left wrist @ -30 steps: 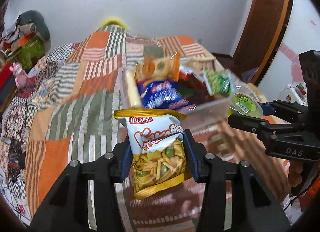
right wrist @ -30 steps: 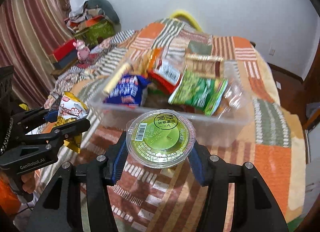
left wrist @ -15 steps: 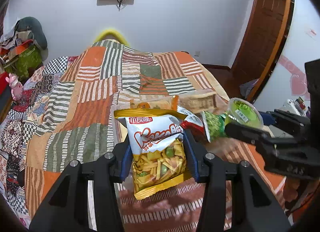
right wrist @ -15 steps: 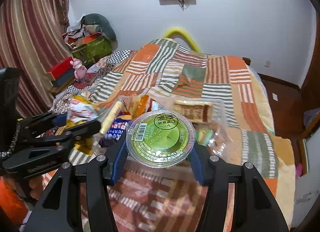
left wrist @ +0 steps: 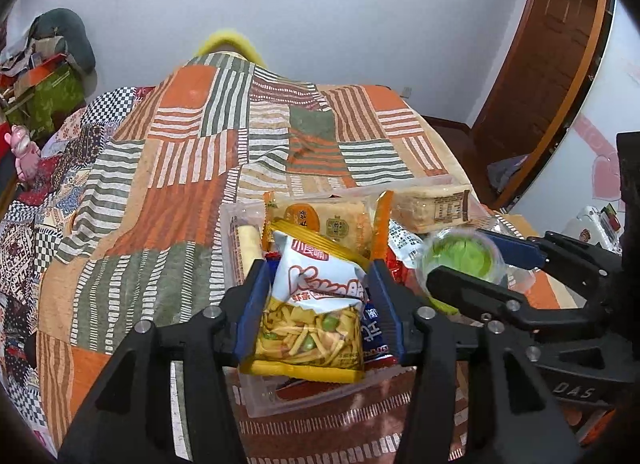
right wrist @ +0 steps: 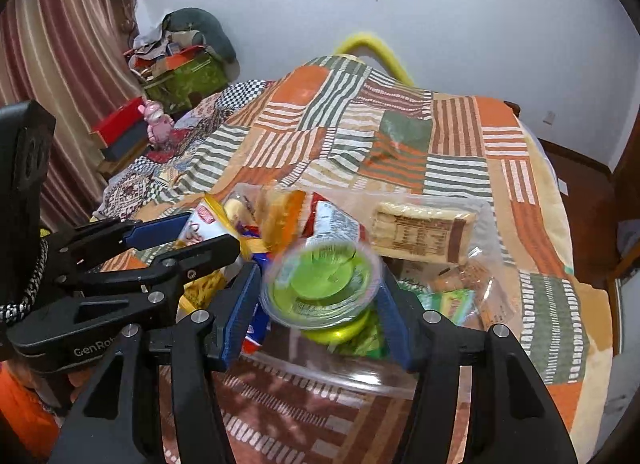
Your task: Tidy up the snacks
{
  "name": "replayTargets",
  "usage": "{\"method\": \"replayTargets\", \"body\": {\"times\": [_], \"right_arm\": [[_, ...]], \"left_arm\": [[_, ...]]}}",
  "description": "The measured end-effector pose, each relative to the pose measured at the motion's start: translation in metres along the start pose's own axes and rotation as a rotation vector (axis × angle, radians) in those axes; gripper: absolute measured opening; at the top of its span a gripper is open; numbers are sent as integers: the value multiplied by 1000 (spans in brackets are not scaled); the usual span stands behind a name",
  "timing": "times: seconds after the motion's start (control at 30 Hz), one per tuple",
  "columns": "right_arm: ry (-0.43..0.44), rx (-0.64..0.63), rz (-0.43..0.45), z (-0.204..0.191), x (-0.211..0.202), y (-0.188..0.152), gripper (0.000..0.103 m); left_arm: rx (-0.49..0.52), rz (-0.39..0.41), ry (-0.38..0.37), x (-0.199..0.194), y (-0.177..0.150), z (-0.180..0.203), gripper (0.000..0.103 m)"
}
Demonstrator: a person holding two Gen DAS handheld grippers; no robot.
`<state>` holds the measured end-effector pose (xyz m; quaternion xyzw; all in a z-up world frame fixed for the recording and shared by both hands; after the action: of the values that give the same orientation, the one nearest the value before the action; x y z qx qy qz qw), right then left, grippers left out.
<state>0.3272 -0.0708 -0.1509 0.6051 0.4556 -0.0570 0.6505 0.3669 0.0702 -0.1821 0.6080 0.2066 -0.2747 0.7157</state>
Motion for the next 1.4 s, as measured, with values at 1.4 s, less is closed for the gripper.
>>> {"method": "replayTargets", "body": {"times": [1.4], "right_arm": [[-102,-39,578,-57,-278,-5,92]], "left_arm": [[121,612,52,-331,-11,93,82]]}}
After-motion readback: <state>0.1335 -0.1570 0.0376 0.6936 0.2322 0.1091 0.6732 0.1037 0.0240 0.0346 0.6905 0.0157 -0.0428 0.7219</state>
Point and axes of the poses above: each gripper's, at about its wrist camera, not at the fingertips, and x roughly the way its jaws point, z to its right, y to its top, the point moved 3 cm from there along x, roughly the way its jaws point, and after that the axes turned 8 degrees about z, right-handed, at the moved point
